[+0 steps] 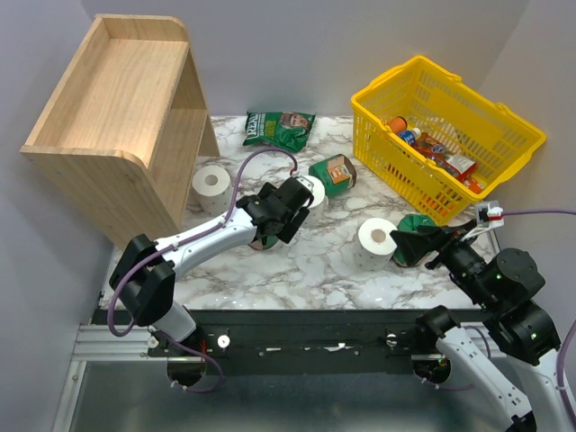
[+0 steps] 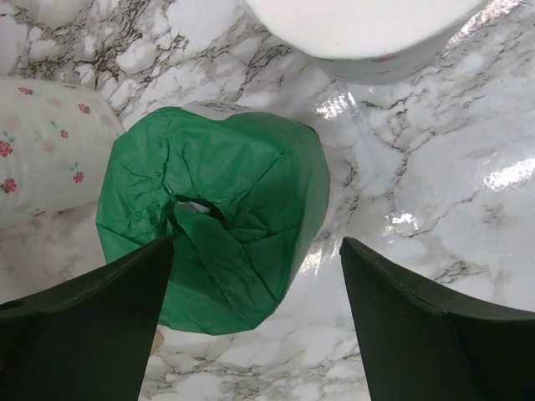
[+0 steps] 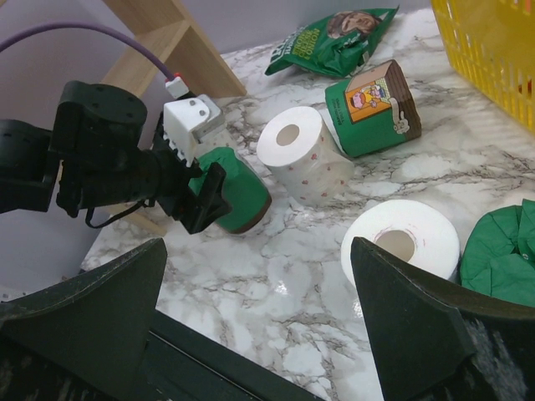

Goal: Place and organize the paper towels onto the shelf

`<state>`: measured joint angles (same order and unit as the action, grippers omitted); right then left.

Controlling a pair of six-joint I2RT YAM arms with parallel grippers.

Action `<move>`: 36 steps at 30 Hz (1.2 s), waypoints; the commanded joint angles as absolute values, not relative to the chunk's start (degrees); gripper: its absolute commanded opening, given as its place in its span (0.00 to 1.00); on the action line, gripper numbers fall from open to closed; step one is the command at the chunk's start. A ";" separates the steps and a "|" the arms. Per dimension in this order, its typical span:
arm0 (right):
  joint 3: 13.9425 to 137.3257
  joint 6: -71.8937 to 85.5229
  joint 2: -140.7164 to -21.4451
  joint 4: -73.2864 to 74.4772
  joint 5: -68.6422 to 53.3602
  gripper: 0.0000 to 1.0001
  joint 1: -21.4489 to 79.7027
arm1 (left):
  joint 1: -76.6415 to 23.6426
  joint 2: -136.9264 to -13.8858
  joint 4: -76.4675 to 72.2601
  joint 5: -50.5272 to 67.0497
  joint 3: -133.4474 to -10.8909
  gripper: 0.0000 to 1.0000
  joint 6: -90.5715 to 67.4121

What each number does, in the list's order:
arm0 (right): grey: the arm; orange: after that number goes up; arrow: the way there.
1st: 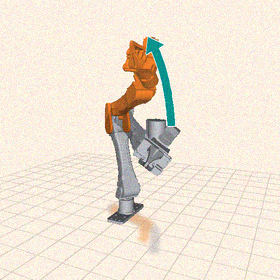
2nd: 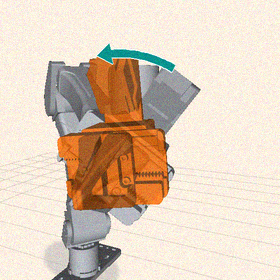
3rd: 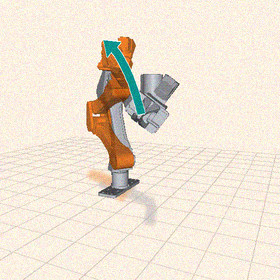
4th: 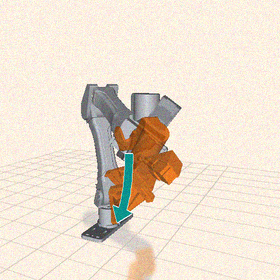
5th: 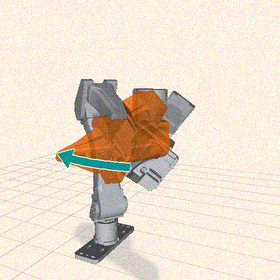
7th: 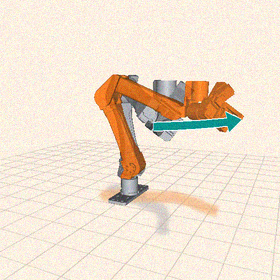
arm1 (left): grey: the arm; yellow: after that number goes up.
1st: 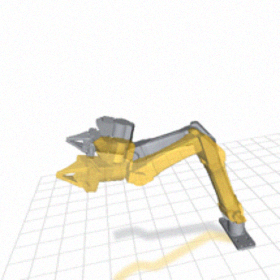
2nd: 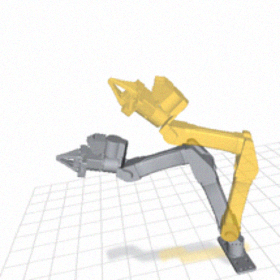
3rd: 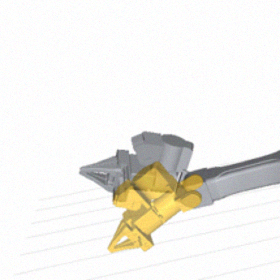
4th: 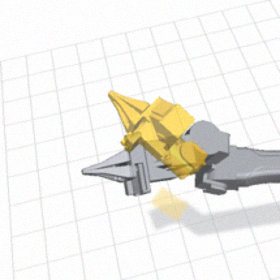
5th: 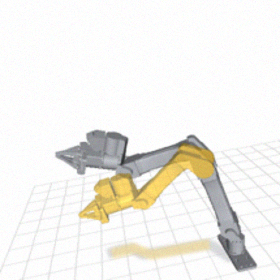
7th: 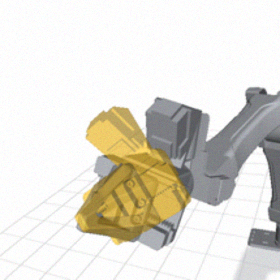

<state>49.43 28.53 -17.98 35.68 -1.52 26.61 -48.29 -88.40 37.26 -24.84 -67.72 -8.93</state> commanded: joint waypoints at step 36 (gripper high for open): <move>51.24 30.15 -18.63 38.23 -2.46 0.98 26.37 | -47.90 -90.87 58.18 -38.20 -124.17 0.40 8.24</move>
